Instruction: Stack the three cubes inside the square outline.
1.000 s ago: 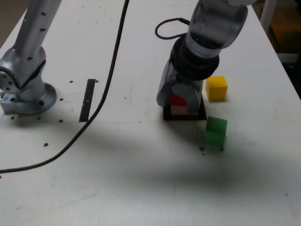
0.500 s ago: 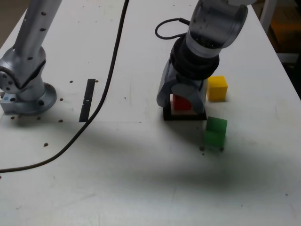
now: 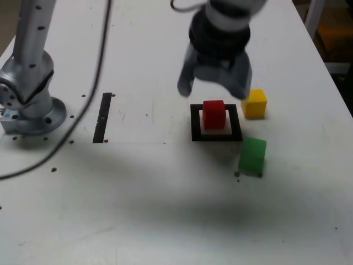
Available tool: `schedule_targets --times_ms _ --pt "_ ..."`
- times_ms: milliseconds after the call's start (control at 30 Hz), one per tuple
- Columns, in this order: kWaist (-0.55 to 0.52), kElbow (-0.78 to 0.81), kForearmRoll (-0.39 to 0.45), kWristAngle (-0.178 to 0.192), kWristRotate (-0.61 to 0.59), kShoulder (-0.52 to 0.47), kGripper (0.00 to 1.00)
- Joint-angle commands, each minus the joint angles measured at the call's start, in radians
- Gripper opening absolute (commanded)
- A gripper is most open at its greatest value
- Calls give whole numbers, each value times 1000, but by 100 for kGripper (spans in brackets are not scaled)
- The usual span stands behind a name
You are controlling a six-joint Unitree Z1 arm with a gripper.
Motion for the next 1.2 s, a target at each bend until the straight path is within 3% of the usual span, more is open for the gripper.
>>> schedule_targets --times_ms 0,167,300,533,733,1167 --pt "-8 -44 36 14 2 -1 100" --pt "-15 -215 133 39 11 56 99" --pt "10 -394 203 46 21 158 99" --pt "85 -580 243 10 20 307 99" --pt "125 -628 245 -51 15 377 98" --pt "148 -566 246 -87 -1 397 95"
